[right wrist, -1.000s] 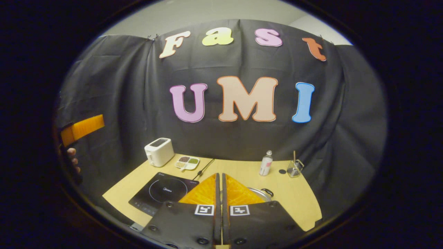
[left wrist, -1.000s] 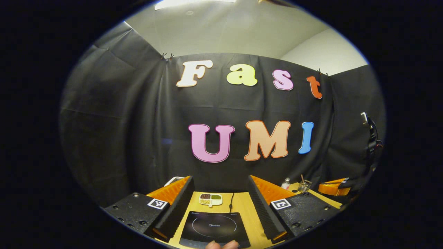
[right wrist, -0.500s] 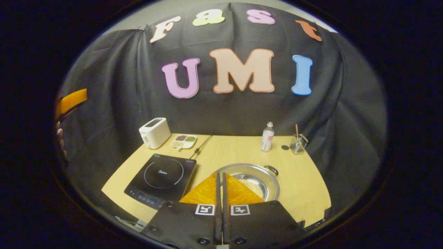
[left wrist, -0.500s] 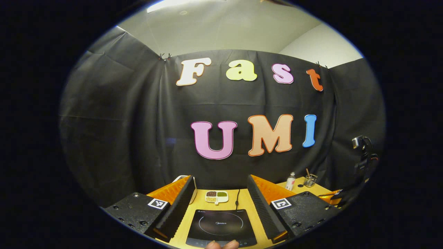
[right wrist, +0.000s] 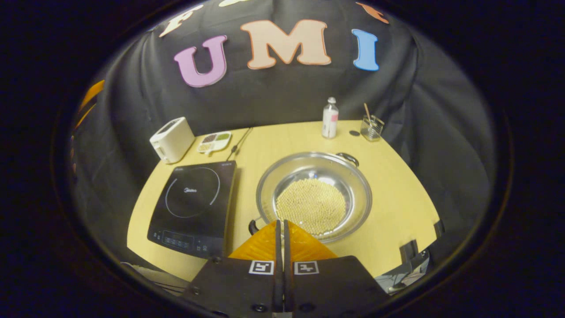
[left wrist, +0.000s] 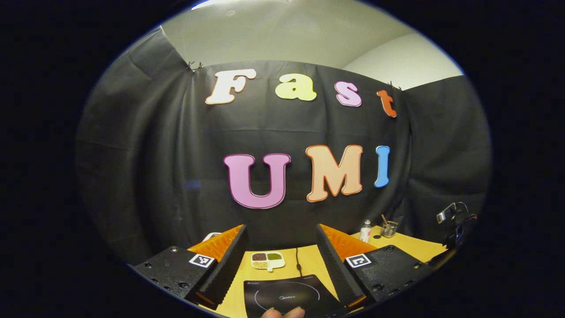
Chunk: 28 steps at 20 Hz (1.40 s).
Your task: First push the handle of the pot to place it horizontally, then grasp the pot with both hands and set it on the induction cooktop.
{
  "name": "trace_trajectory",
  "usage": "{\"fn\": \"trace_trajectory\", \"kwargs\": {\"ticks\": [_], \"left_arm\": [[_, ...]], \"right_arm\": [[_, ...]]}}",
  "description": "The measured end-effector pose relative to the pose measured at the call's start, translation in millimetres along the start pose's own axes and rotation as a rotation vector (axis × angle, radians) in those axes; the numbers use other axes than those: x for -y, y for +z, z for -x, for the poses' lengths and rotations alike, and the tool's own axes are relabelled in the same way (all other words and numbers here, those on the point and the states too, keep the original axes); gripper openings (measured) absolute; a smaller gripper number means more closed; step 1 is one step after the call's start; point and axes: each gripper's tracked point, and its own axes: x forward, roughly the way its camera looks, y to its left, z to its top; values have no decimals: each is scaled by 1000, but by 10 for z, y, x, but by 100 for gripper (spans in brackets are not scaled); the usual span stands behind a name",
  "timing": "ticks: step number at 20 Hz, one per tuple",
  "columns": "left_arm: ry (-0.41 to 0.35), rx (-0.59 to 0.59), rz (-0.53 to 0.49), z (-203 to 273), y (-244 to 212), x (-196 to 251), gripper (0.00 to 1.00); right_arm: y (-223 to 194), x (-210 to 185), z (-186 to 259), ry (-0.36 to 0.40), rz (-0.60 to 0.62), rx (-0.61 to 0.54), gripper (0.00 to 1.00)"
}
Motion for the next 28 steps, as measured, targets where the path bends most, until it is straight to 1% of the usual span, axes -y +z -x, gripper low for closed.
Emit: {"fn": "trace_trajectory", "kwargs": {"ticks": [1,2,4,5,7,8,10,11,12,14,15,16,19,20,21,23,28], "left_arm": [[-13,-21,10,-11,-107,-33,88],[-25,-16,27,-52,-109,-49,93],[-37,-24,44,-127,-157,-94,92],[-45,-32,49,-147,-213,-101,92],[-56,-31,60,-196,-246,-119,92],[-62,-41,63,-223,-281,-115,92],[-90,-63,75,-274,-378,-49,92],[-104,-76,80,-310,-427,-17,88],[-116,-84,84,-341,-449,8,93],[-122,-88,88,-418,-468,25,93],[-125,-85,87,-440,-459,34,93],[-134,-82,84,-458,-448,64,93],[-157,-75,75,-479,-436,104,93],[-155,-75,71,-482,-430,83,93],[-151,-74,71,-485,-450,60,93],[-140,-85,71,-489,-502,9,93],[-109,-98,68,-485,-565,-152,93]], "right_arm": [[-84,-36,-27,-4,-23,-19,2],[-147,-50,-82,-13,-37,-35,2],[-264,-24,-178,-41,-46,-65,3],[-285,-52,-218,-41,-53,-72,0],[-475,-47,-331,-62,-45,-123,0],[-548,-50,-361,-63,-41,-148,3],[-654,-48,-425,-81,-11,-182,2],[-712,-32,-438,-95,5,-199,3],[-747,-40,-461,-102,12,-213,3],[-860,-32,-541,-122,24,-255,0],[-891,-24,-588,-132,22,-272,3],[-915,-31,-643,-135,9,-286,3],[-984,-134,-786,-131,-29,-323,2],[-979,-177,-819,-127,-26,-326,1],[-981,-201,-831,-126,-20,-327,3],[-988,-289,-852,-112,-20,-336,3],[-900,-565,-974,-59,-73,-340,3]]}}
